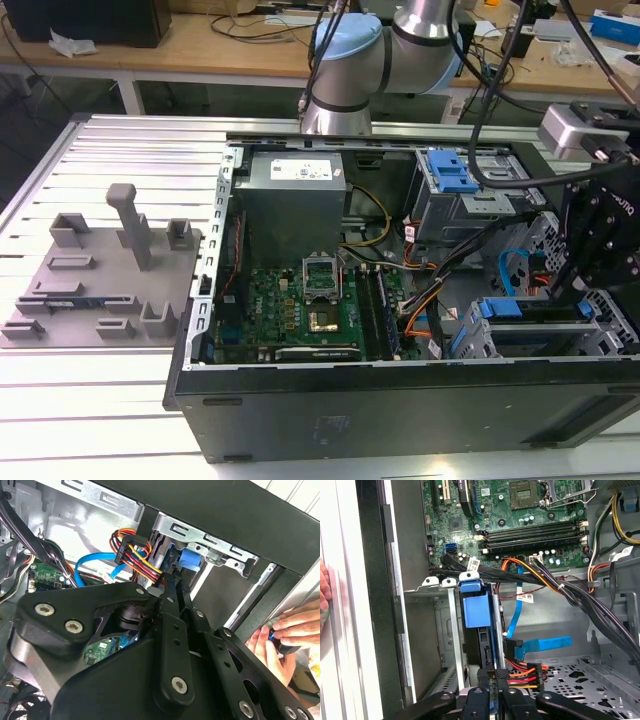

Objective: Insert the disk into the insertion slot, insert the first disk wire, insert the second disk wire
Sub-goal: 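Insert the first disk wire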

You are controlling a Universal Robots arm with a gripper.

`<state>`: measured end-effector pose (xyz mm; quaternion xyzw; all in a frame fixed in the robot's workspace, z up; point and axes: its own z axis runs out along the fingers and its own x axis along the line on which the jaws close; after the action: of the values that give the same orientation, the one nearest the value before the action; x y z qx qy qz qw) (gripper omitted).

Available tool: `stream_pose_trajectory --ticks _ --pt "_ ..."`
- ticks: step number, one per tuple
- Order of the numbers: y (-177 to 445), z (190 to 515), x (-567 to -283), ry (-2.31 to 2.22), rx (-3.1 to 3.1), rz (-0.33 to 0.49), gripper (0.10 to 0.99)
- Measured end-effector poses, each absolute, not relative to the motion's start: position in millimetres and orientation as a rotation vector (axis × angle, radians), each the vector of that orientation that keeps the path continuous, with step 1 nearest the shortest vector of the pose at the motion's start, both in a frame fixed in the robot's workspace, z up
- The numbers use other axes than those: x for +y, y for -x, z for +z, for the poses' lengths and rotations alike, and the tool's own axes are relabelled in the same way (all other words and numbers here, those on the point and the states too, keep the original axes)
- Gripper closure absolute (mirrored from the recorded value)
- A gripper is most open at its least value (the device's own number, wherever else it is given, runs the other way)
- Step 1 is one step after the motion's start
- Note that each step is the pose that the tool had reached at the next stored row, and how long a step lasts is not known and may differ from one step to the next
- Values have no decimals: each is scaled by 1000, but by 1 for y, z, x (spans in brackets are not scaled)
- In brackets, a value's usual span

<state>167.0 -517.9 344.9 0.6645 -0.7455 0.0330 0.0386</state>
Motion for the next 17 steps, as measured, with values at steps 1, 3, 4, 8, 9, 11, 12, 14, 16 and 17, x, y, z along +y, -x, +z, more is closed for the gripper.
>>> stream_pose_trajectory --ticks 1,3,4,8,9,11,12,14,16,17 --pt "-167 345 -518 -2038 -2286 101 922" --pt "-167 344 -518 -2038 -2286 101 922" --pt "-167 344 -518 -2038 -2286 101 922" --pt "-167 341 -518 -2038 -2286 102 922" --pt "-167 341 -518 -2038 -2286 102 922" --pt "-167 340 -518 -2038 -2286 101 922" --pt "-167 340 -518 -2038 -2286 102 922" --pt "-167 339 -518 -2039 -2285 102 922" --pt "-167 339 -518 -2040 -2284 102 922" --pt "-167 338 -518 -2040 -2284 102 922"
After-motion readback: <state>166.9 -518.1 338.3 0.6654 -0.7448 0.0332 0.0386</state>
